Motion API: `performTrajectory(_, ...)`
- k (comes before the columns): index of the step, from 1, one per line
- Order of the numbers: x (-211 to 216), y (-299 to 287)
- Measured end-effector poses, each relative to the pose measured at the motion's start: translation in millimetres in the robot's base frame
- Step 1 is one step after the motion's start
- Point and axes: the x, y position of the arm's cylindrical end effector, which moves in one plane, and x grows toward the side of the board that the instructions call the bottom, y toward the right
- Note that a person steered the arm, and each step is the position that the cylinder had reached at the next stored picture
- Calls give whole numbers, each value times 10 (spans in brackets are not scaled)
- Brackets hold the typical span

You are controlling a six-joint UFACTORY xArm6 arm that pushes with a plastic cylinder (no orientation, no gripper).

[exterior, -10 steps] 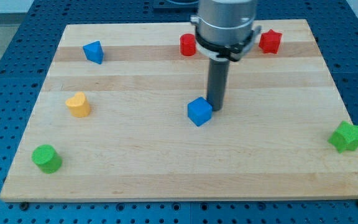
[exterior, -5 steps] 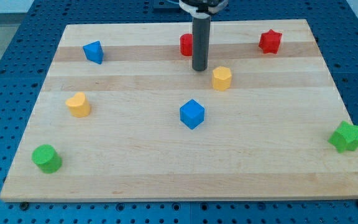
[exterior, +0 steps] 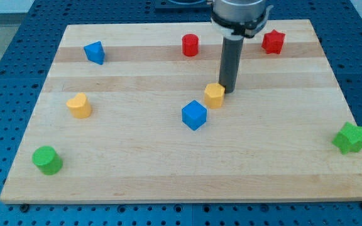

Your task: Place yellow hexagon below blue cube

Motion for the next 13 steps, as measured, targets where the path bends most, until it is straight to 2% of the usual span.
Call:
performTrajectory(1,332,-53)
performTrajectory(2,489,-29)
performTrajectory(4,-226,147)
performTrajectory(5,-36,-424)
performTrajectory(6,123,-672)
performTrajectory(8,295,-497)
performTrajectory(10,954,-403)
performTrajectory(11,906,-403)
performTrajectory(12,324,-403)
performTrajectory(13,221,-173)
